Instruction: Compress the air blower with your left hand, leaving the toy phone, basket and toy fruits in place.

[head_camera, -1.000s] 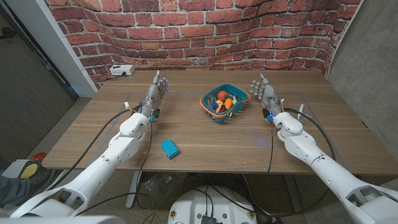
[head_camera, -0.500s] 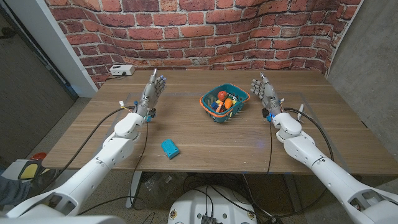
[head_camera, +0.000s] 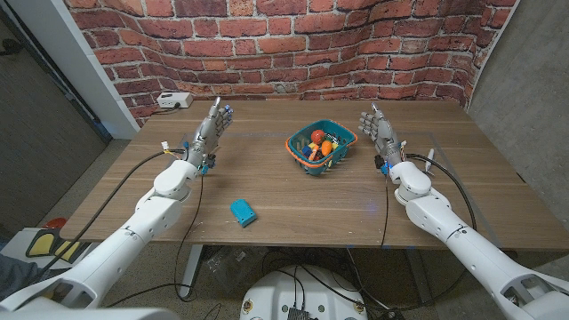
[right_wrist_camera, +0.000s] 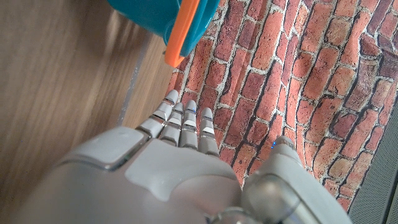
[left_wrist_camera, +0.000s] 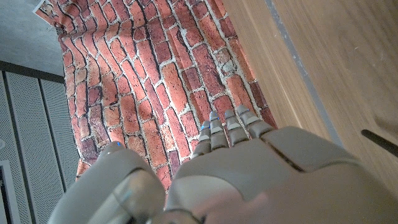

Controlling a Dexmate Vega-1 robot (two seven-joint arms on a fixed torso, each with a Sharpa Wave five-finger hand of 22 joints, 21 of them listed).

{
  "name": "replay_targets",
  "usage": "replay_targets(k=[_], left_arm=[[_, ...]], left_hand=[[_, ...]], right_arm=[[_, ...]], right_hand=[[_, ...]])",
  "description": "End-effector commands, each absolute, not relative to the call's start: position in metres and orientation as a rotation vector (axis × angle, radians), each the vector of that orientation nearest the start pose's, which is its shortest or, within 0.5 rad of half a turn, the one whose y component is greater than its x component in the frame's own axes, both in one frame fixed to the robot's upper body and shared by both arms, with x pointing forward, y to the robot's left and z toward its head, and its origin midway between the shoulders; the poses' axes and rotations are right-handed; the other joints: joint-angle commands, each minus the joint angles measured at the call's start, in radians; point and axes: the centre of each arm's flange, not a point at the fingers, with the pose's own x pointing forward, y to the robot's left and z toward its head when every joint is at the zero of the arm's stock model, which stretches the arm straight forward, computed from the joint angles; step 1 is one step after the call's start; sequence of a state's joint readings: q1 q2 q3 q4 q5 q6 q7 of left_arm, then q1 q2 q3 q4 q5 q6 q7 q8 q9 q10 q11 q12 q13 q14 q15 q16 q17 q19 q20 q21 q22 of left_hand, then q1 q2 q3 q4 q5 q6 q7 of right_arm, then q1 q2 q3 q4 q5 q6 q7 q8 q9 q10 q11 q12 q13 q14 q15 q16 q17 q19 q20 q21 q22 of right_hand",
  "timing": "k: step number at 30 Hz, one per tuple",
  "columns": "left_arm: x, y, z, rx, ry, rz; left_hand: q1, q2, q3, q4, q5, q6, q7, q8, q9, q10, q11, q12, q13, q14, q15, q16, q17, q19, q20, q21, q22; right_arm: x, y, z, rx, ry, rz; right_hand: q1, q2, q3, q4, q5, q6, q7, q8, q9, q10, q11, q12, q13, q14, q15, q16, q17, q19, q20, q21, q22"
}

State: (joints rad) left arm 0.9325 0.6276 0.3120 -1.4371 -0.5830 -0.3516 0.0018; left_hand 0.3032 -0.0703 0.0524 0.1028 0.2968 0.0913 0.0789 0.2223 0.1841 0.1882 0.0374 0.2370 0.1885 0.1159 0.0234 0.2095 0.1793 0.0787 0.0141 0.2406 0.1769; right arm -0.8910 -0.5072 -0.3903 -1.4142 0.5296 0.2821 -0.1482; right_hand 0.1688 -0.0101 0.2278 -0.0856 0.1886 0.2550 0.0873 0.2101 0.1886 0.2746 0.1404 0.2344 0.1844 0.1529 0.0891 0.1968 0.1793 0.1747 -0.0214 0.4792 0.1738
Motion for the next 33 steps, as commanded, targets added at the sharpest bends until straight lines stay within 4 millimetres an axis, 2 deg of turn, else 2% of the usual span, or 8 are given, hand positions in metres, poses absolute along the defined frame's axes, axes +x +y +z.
replay_targets(k=[1, 23, 33], left_arm=[[0.6, 0.338, -0.01, 0.162, -0.74, -0.111], [0.576, 0.363, -0.016, 0.323, -0.761, 0.073], [0.57, 0.368, -0.015, 0.424, -0.737, 0.153]], left_hand=[[0.023, 0.003, 0.002, -0.008, 0.003, 0.025, -0.003, 0.012, 0.002, 0.022, 0.0, 0.008, 0.003, 0.022, 0.003, 0.007, 0.003, 0.022, 0.001, 0.007, 0.003], [0.069, 0.012, 0.01, -0.029, -0.002, 0.065, -0.005, 0.016, 0.003, 0.063, -0.004, 0.012, 0.003, 0.069, -0.011, 0.008, 0.002, 0.063, 0.005, 0.011, 0.003], [0.087, 0.014, 0.012, -0.037, -0.006, 0.081, -0.003, 0.018, 0.003, 0.079, -0.005, 0.013, 0.003, 0.084, -0.017, 0.007, 0.002, 0.074, 0.007, 0.011, 0.003]], right_arm=[[0.625, -0.268, -0.031, -0.017, -0.633, 0.105], [0.625, -0.264, -0.037, -0.01, -0.623, 0.11], [0.623, -0.268, -0.043, -0.005, -0.609, 0.105]], right_hand=[[0.01, 0.005, 0.003, -0.004, -0.001, -0.001, 0.001, -0.001, 0.004, 0.006, 0.0, 0.007, 0.004, 0.011, 0.001, 0.002, 0.004, 0.007, -0.001, -0.003, 0.002], [0.02, 0.013, 0.008, -0.01, -0.001, 0.003, 0.003, -0.002, 0.004, 0.011, 0.002, 0.006, 0.005, 0.021, 0.004, 0.002, 0.004, 0.018, 0.0, -0.007, 0.002], [0.023, 0.016, 0.01, -0.012, -0.001, 0.005, 0.003, -0.003, 0.004, 0.015, 0.001, 0.006, 0.005, 0.029, 0.005, 0.003, 0.004, 0.026, 0.002, -0.008, 0.002]])
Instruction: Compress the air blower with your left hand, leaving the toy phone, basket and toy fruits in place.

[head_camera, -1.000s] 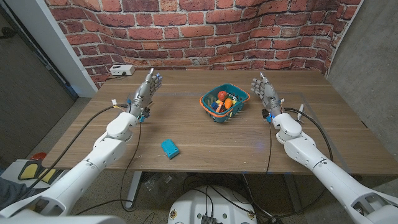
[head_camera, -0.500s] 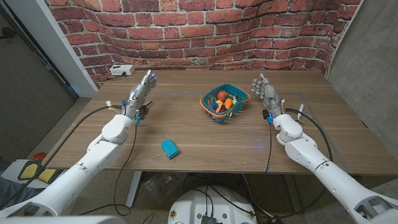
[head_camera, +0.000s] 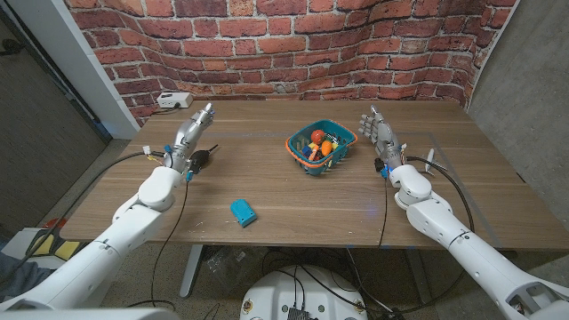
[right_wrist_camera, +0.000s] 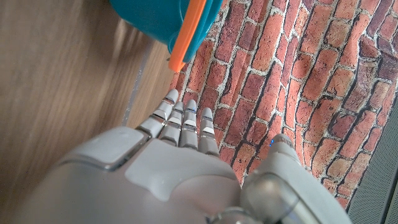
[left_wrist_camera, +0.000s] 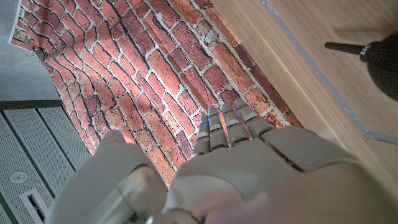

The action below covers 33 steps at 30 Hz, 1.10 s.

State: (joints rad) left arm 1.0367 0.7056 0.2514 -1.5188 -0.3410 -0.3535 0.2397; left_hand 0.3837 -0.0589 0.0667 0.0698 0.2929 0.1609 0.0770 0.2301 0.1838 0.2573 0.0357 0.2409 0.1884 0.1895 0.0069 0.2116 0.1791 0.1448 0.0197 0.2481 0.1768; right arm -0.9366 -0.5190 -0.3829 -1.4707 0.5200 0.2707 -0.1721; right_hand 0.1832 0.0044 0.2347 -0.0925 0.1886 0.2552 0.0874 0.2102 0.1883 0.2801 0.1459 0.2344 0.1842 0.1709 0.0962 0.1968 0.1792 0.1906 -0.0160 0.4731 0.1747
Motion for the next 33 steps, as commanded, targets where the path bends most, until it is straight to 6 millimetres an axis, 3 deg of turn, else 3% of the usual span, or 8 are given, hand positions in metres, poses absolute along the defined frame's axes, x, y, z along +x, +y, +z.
replay_targets(k=[1, 11, 23, 33], left_arm=[[0.569, 0.368, -0.015, 0.427, -0.735, 0.158], [0.563, 0.372, -0.013, 0.528, -0.701, 0.234], [0.547, 0.365, -0.007, 0.78, -0.584, 0.463], [0.544, 0.364, -0.005, 0.843, -0.485, 0.521]], left_hand=[[0.008, 0.003, -0.002, -0.005, -0.002, 0.012, -0.002, 0.01, 0.004, 0.011, -0.005, 0.008, 0.004, 0.013, -0.001, 0.005, 0.002, 0.008, 0.001, 0.003, 0.003], [0.033, 0.006, 0.001, -0.017, -0.007, 0.034, -0.004, 0.011, 0.004, 0.033, -0.008, 0.009, 0.004, 0.037, -0.003, 0.005, 0.003, 0.045, -0.002, 0.011, 0.005], [0.052, 0.007, 0.002, -0.026, -0.012, 0.054, 0.0, 0.012, 0.005, 0.055, -0.011, 0.01, 0.004, 0.057, 0.0, 0.005, 0.003, 0.072, 0.003, 0.017, 0.007], [0.063, 0.008, 0.003, -0.031, -0.017, 0.061, -0.004, 0.01, 0.005, 0.065, -0.01, 0.008, 0.005, 0.069, -0.001, 0.003, 0.003, 0.087, 0.012, 0.02, 0.008]], right_arm=[[0.623, -0.268, -0.043, -0.009, -0.61, 0.107], [0.623, -0.271, -0.046, 0.002, -0.601, 0.1], [0.623, -0.271, -0.048, 0.0, -0.6, 0.104], [0.622, -0.273, -0.052, 0.007, -0.587, 0.099]], right_hand=[[0.009, 0.001, 0.003, -0.006, -0.001, 0.004, 0.004, -0.003, 0.004, 0.011, -0.005, 0.007, 0.005, 0.013, -0.002, 0.004, 0.004, 0.013, -0.002, -0.001, 0.001], [0.011, 0.003, 0.004, -0.007, -0.002, 0.005, 0.003, -0.004, 0.004, 0.015, -0.004, 0.007, 0.005, 0.025, 0.0, 0.006, 0.004, 0.02, 0.001, -0.003, 0.002], [0.011, 0.004, 0.003, -0.008, -0.003, 0.006, 0.004, -0.005, 0.004, 0.016, -0.005, 0.006, 0.005, 0.026, 0.001, 0.003, 0.005, 0.023, 0.001, -0.006, 0.002], [0.011, 0.005, 0.004, -0.009, -0.003, 0.006, 0.004, -0.006, 0.004, 0.018, -0.004, 0.006, 0.005, 0.028, -0.001, 0.003, 0.005, 0.026, 0.001, -0.009, 0.002]])
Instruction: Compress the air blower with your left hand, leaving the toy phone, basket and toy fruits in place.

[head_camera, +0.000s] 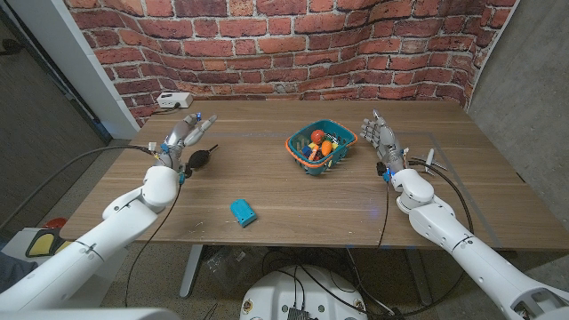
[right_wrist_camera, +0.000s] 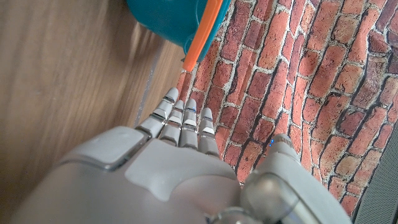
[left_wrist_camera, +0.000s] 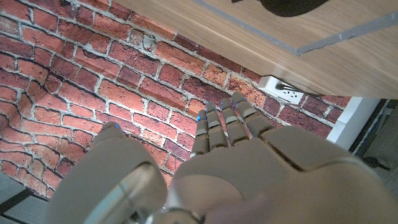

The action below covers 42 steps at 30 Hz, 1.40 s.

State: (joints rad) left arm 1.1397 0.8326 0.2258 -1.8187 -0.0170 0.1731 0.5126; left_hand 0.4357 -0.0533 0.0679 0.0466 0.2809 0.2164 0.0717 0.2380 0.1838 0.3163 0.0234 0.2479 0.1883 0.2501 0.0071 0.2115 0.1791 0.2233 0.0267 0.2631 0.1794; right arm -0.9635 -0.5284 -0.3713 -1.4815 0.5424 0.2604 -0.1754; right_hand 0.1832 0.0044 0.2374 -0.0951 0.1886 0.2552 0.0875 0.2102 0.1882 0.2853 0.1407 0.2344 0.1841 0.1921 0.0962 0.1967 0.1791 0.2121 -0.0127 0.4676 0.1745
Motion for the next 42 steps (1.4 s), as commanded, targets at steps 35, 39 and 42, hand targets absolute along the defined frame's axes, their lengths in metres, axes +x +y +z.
replay_targets(k=[35, 39, 42], left_arm=[[0.548, 0.357, 0.018, 1.156, -0.182, 0.533], [0.548, 0.355, 0.02, 1.189, -0.156, 0.524], [0.548, 0.354, 0.021, 1.21, -0.134, 0.518]], left_hand=[[0.035, 0.008, -0.002, -0.016, -0.022, 0.023, -0.013, -0.007, 0.007, 0.023, -0.016, -0.01, 0.007, 0.032, -0.01, -0.003, 0.006, 0.061, 0.034, 0.015, 0.008], [0.039, 0.007, -0.002, -0.019, -0.024, 0.027, -0.016, -0.007, 0.007, 0.027, -0.022, -0.01, 0.007, 0.036, -0.014, -0.003, 0.006, 0.064, 0.031, 0.015, 0.008], [0.044, 0.007, -0.002, -0.021, -0.025, 0.029, -0.02, -0.007, 0.008, 0.035, -0.022, -0.008, 0.007, 0.042, -0.017, -0.002, 0.006, 0.07, 0.026, 0.016, 0.008]], right_arm=[[0.625, -0.271, -0.055, 0.01, -0.576, 0.095], [0.625, -0.271, -0.055, 0.01, -0.576, 0.095], [0.625, -0.271, -0.056, 0.011, -0.577, 0.093]], right_hand=[[0.012, 0.007, 0.001, -0.009, -0.004, 0.007, 0.006, -0.008, 0.004, 0.012, 0.001, 0.002, 0.005, 0.006, 0.0, -0.002, 0.006, 0.007, -0.002, -0.013, 0.003], [0.012, 0.007, 0.001, -0.009, -0.004, 0.007, 0.007, -0.008, 0.004, 0.012, 0.001, 0.002, 0.005, 0.005, 0.0, -0.003, 0.006, 0.008, -0.002, -0.014, 0.003], [0.012, 0.007, 0.001, -0.009, -0.004, 0.007, 0.007, -0.008, 0.004, 0.012, 0.001, 0.002, 0.005, 0.006, 0.0, -0.003, 0.006, 0.008, -0.002, -0.015, 0.003]])
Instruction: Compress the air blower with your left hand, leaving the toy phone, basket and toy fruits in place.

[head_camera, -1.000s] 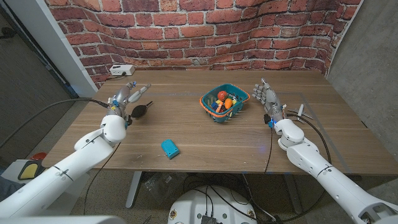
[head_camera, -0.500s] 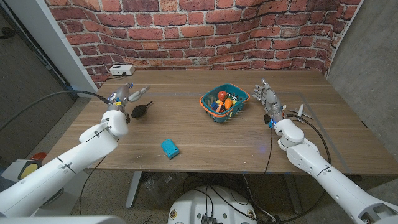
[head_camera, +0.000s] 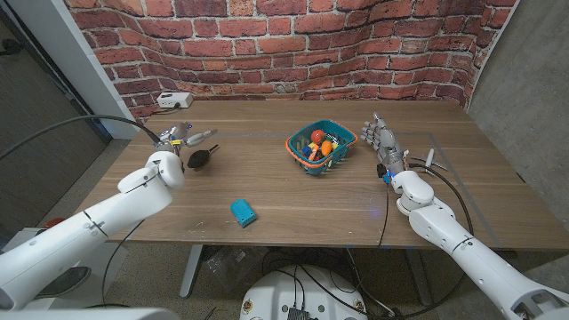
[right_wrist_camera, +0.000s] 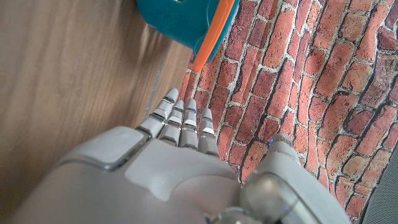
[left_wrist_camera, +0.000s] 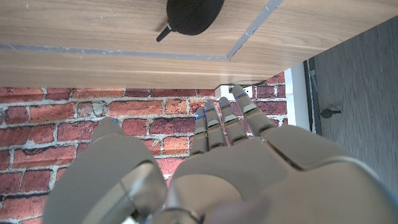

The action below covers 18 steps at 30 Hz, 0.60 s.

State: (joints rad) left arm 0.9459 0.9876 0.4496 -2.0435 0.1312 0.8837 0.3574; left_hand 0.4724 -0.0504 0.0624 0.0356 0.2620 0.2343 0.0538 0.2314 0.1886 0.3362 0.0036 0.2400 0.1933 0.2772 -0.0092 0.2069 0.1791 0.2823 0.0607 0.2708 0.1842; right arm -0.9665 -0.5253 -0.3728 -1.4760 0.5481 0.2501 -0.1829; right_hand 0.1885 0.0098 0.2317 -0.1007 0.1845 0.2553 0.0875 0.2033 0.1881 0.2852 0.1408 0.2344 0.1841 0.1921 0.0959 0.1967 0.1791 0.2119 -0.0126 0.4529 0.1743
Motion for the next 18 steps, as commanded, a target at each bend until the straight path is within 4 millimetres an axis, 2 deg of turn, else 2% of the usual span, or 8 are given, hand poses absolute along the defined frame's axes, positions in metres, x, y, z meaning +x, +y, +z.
replay_targets(k=[1, 8, 11, 16, 18], left_arm=[[0.5478, 0.3539, 0.0207, 1.214, -0.125, 0.52], [0.5489, 0.351, 0.0218, 1.265, -0.084, 0.516], [0.5503, 0.35, 0.023, 1.293, -0.079, 0.504], [0.5527, 0.3485, 0.0244, 1.326, -0.049, 0.491], [0.5544, 0.3489, 0.0249, 1.337, -0.037, 0.481]], left_hand=[[0.009, 0.004, 0.003, -0.011, -0.006, 0.012, -0.002, -0.001, 0.003, 0.015, -0.004, -0.001, 0.002, 0.017, -0.002, 0.003, 0.006, 0.011, -0.008, 0.008, 0.003], [0.03, 0.002, 0.007, -0.023, -0.007, 0.001, -0.005, -0.007, 0.003, 0.012, -0.013, -0.006, 0.002, 0.023, -0.006, 0.002, 0.005, 0.022, -0.011, 0.009, 0.003], [0.065, 0.0, 0.014, -0.042, -0.007, -0.002, -0.007, -0.01, 0.003, 0.013, -0.023, -0.009, 0.002, 0.028, -0.014, -0.001, 0.004, 0.03, -0.014, 0.009, 0.002], [0.161, 0.001, 0.038, -0.094, -0.006, -0.002, -0.021, -0.012, 0.004, 0.016, -0.038, -0.016, 0.003, 0.039, -0.03, -0.005, 0.003, 0.045, -0.023, 0.006, 0.001], [0.18, 0.0, 0.042, -0.104, -0.007, 0.004, -0.028, -0.011, 0.004, 0.018, -0.044, -0.017, 0.003, 0.043, -0.035, -0.005, 0.003, 0.051, -0.024, 0.007, 0.001]], right_arm=[[0.6243, -0.2713, -0.0557, 0.012, -0.577, 0.092], [0.6225, -0.2711, -0.0582, 0.008, -0.567, 0.095], [0.6223, -0.2705, -0.0597, 0.008, -0.565, 0.098], [0.621, -0.2701, -0.0612, 0.008, -0.562, 0.097], [0.6202, -0.2702, -0.0618, 0.008, -0.56, 0.096]], right_hand=[[0.007, 0.002, 0.007, -0.004, 0.0, 0.006, 0.007, -0.001, 0.004, 0.012, 0.001, 0.002, 0.005, 0.006, -0.001, -0.003, 0.006, 0.008, -0.003, 0.0, 0.003], [0.006, 0.003, 0.007, -0.004, -0.001, 0.007, 0.007, -0.001, 0.004, 0.011, 0.0, 0.0, 0.005, 0.008, -0.001, -0.003, 0.006, 0.009, -0.003, -0.002, 0.003], [0.006, 0.003, 0.006, -0.004, -0.001, 0.007, 0.007, -0.002, 0.004, 0.012, 0.001, 0.001, 0.005, 0.007, 0.0, -0.003, 0.006, 0.009, -0.002, -0.003, 0.003], [0.007, 0.004, 0.007, -0.004, -0.001, 0.007, 0.007, -0.002, 0.004, 0.012, 0.0, 0.0, 0.005, 0.007, 0.0, -0.004, 0.006, 0.01, -0.003, -0.004, 0.003], [0.007, 0.004, 0.007, -0.005, -0.001, 0.007, 0.007, -0.002, 0.004, 0.011, 0.0, 0.0, 0.005, 0.006, -0.001, -0.004, 0.006, 0.01, -0.003, -0.005, 0.003]])
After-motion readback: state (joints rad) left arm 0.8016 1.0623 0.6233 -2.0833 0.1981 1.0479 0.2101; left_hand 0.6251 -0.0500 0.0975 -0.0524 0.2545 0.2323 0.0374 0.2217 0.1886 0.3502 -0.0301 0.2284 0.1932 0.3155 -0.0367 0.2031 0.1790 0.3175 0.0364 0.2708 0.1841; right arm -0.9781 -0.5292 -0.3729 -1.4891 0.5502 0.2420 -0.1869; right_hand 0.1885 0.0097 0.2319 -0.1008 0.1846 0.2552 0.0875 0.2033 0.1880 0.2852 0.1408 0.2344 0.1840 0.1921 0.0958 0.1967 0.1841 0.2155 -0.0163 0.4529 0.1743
